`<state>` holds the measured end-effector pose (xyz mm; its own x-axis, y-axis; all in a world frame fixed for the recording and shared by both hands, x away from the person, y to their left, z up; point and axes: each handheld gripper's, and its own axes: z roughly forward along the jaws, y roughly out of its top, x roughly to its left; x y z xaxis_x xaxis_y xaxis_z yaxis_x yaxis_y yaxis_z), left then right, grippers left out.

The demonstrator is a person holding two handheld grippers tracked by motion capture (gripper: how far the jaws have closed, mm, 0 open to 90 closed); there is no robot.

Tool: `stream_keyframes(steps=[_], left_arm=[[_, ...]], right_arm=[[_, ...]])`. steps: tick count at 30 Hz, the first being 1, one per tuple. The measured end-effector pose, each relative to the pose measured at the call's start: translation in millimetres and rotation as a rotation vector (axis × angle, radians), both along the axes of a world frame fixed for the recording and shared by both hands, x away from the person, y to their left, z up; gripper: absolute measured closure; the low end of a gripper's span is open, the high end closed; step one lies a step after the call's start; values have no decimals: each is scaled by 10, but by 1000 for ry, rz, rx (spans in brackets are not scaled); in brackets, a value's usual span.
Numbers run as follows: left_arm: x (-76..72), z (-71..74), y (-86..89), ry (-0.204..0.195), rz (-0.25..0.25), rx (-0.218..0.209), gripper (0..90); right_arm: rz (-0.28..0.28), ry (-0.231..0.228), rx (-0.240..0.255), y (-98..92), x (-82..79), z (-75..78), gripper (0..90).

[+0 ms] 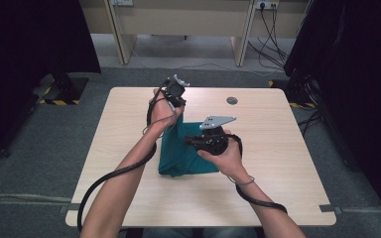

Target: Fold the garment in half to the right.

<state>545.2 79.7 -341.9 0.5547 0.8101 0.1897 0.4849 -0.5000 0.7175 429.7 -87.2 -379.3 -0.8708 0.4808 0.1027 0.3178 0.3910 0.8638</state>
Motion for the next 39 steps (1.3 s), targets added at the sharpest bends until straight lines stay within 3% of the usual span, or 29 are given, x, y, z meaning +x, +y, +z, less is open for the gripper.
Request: stream_keyframes(steps=[39], left_arm=[[13,-89,-148,2,-14,-8,778]], right_arm=[[-19,20,5,-127,-5,-107,837]])
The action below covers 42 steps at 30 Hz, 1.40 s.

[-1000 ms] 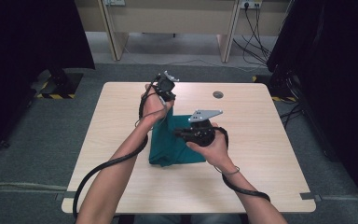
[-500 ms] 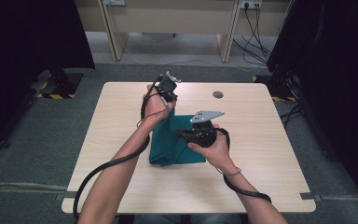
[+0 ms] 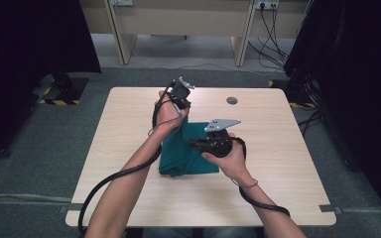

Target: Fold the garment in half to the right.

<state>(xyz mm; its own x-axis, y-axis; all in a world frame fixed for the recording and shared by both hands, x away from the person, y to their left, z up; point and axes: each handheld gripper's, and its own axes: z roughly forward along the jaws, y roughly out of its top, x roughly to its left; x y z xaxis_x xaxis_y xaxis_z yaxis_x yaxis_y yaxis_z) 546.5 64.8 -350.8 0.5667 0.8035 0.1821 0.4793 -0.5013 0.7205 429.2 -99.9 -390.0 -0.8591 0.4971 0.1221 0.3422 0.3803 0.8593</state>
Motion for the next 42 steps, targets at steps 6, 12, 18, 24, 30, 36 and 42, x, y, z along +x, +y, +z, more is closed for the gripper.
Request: stream_keyframes(steps=[6,12,18,24,30,36,42], left_arm=[[6,-11,-5,-1,2,-1,778],[12,-25,-14,-1,1,-1,777],[14,-40,-37,2,-1,1,777],[19,-64,-54,2,4,-2,777],[25,-82,-74,2,7,-2,777],[27,-103,-91,3,8,-1,776],[28,-110,-98,3,8,-3,776]], right_arm=[[-5,4,4,-23,5,-19,837],[-9,6,4,-47,11,-36,836],[-13,12,7,-69,12,-51,836],[-20,16,8,-97,16,-76,836],[-27,23,6,-123,25,-102,836],[-32,25,7,-143,24,-118,835],[-36,28,8,-162,27,-135,834]])
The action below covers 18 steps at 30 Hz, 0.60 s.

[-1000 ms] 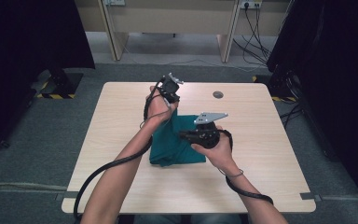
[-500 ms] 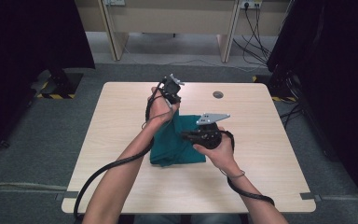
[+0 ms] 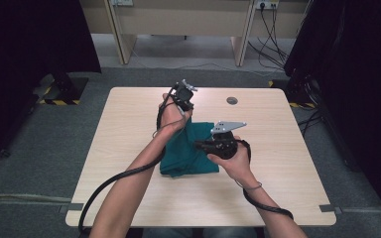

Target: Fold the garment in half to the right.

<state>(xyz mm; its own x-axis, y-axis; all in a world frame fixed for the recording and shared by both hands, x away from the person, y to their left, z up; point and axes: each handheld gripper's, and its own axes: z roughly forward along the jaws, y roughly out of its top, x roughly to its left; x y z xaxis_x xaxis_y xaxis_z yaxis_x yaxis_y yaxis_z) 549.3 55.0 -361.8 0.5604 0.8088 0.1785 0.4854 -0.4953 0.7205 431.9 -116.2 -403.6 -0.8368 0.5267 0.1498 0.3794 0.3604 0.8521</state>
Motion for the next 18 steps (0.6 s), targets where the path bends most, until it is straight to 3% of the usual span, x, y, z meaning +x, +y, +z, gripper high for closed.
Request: stream_keyframes(steps=[18], left_arm=[[-3,-37,-40,0,-10,3,776]], right_arm=[[-5,6,-2,-31,-12,-36,833]])
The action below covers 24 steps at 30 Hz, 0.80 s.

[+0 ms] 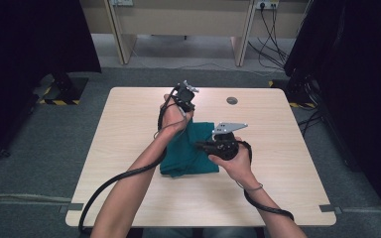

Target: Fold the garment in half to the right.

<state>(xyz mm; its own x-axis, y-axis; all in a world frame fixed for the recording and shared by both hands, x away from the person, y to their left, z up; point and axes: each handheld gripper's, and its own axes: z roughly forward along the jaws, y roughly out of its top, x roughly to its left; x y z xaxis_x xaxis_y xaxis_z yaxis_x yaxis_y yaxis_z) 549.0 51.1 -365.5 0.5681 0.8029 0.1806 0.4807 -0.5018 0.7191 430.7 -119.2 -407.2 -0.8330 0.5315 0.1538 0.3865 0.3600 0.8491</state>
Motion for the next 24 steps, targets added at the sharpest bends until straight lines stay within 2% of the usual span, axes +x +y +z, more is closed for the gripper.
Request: stream_keyframes(steps=[24], left_arm=[[0,-56,-53,1,-2,-4,775]], right_arm=[[-10,13,1,-44,-8,-61,832]])
